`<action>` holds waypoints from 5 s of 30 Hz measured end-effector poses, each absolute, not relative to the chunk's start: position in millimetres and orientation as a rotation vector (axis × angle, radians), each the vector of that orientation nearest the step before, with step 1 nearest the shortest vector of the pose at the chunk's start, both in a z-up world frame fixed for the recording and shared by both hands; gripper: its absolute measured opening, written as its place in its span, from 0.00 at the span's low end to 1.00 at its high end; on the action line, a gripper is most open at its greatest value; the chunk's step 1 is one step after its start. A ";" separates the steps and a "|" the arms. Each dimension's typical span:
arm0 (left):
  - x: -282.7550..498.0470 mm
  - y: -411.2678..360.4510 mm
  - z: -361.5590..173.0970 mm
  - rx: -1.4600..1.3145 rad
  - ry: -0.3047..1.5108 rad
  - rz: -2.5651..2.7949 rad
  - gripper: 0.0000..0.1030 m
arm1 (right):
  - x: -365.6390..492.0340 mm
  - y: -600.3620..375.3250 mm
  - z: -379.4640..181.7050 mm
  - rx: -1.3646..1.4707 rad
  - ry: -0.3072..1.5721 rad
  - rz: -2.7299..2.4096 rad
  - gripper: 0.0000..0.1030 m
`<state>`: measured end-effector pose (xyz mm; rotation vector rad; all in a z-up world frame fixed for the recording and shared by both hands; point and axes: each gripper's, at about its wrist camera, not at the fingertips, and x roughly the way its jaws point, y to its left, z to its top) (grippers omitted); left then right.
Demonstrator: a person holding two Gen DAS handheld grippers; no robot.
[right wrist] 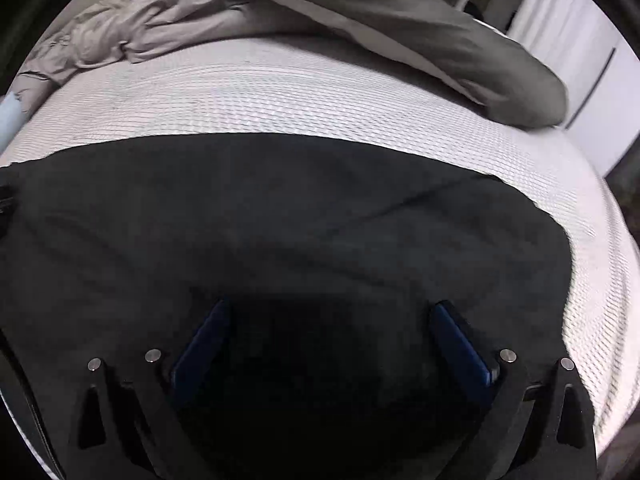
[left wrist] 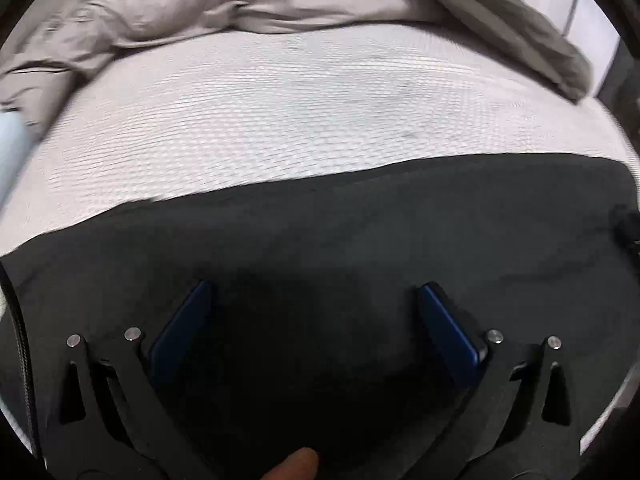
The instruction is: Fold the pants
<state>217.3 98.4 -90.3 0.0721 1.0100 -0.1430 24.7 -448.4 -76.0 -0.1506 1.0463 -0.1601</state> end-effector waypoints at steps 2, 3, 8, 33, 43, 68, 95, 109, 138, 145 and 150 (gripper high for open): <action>199.9 103.2 -81.8 0.043 0.988 -0.174 0.99 | 23.1 -447.8 -72.5 -0.141 1.046 -0.174 0.99; 192.3 101.1 -77.1 0.022 0.983 -0.207 0.99 | 20.4 -443.3 -68.3 -0.146 1.038 -0.175 0.99; 149.2 46.6 -66.7 0.057 0.948 -0.392 0.99 | 10.1 -399.5 -57.4 -0.127 0.994 0.010 0.99; 127.5 241.0 -83.9 -0.058 1.001 0.035 0.41 | 2.7 -416.3 -84.8 -0.218 1.062 -0.053 0.99; 123.9 288.1 -70.0 -0.181 0.927 0.069 0.22 | 0.4 -410.4 -85.1 -0.232 1.057 -0.047 0.99; 229.7 293.9 -94.8 -0.320 0.987 0.170 0.19 | -2.8 -406.7 -86.2 -0.223 1.053 -0.027 0.99; 108.2 -34.3 -93.2 -0.063 0.975 -0.405 0.65 | -58.6 -461.4 -82.3 -0.236 1.027 -0.118 0.99; 97.3 -34.4 -76.6 -0.032 0.914 -0.387 0.83 | -116.6 -567.0 -53.3 0.421 0.828 -0.186 0.99; 106.4 37.9 -69.2 -0.114 0.884 -0.281 0.99 | -23.9 -344.1 -27.7 0.271 0.836 0.622 0.77; 111.6 60.6 -66.5 -0.217 0.896 -0.310 0.99 | -70.5 -371.1 -17.2 0.164 0.794 0.584 0.77; 117.4 30.8 -61.4 -0.235 0.911 -0.453 0.94 | -64.3 -439.9 -24.6 0.308 0.791 0.330 0.77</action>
